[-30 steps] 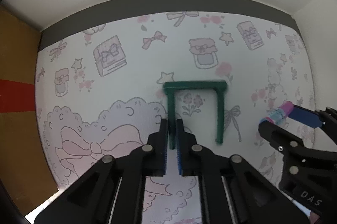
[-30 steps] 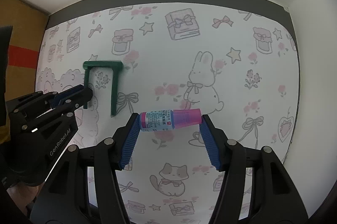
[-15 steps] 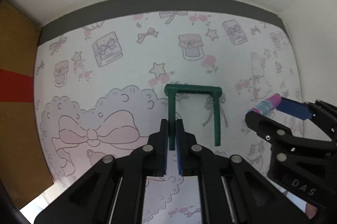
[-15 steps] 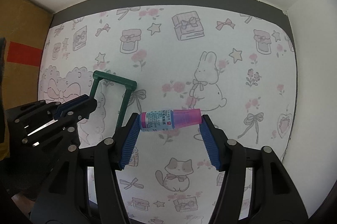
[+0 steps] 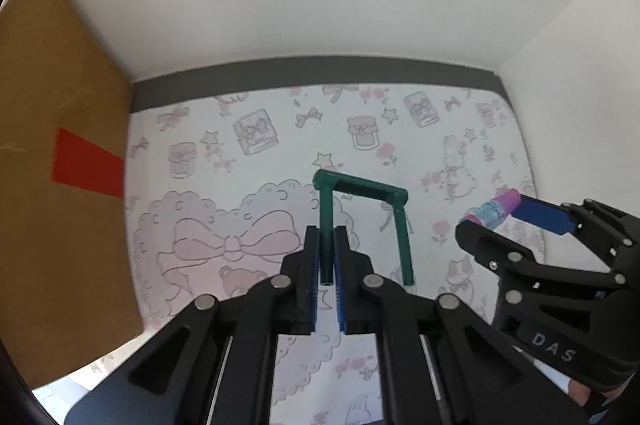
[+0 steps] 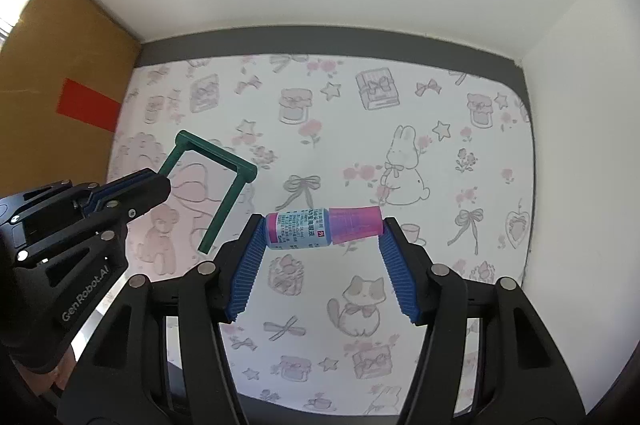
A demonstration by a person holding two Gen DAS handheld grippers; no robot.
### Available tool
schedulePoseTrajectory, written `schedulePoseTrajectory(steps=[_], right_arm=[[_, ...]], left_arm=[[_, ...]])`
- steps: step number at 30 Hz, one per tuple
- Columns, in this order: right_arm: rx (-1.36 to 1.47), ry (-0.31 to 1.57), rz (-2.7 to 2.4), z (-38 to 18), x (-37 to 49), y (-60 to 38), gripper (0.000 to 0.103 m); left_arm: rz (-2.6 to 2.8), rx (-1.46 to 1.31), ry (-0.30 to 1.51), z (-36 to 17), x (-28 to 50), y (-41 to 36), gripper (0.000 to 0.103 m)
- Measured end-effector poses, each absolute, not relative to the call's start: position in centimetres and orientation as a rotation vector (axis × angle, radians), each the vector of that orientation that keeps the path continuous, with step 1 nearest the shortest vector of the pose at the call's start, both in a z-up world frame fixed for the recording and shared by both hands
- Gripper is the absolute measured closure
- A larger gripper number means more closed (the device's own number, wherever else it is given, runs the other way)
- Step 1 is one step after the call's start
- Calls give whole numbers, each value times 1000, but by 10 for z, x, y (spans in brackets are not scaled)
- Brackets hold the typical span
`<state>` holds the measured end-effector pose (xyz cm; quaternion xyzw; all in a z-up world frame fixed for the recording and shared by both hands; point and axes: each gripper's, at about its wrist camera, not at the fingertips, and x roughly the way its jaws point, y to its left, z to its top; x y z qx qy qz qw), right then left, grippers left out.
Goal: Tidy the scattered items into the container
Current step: 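Lift the green U-frame and purple tube and carry both over the box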
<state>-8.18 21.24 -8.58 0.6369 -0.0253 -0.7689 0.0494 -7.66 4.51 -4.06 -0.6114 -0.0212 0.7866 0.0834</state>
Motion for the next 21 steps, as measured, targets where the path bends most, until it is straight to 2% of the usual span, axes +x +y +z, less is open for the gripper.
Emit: schedulePoseTrajectory(steps=[21], right_arm=[[1673,-94,-2515,35,-48,186,43]], left_arm=[[2538,-1527,-135,82,-50,12,96]])
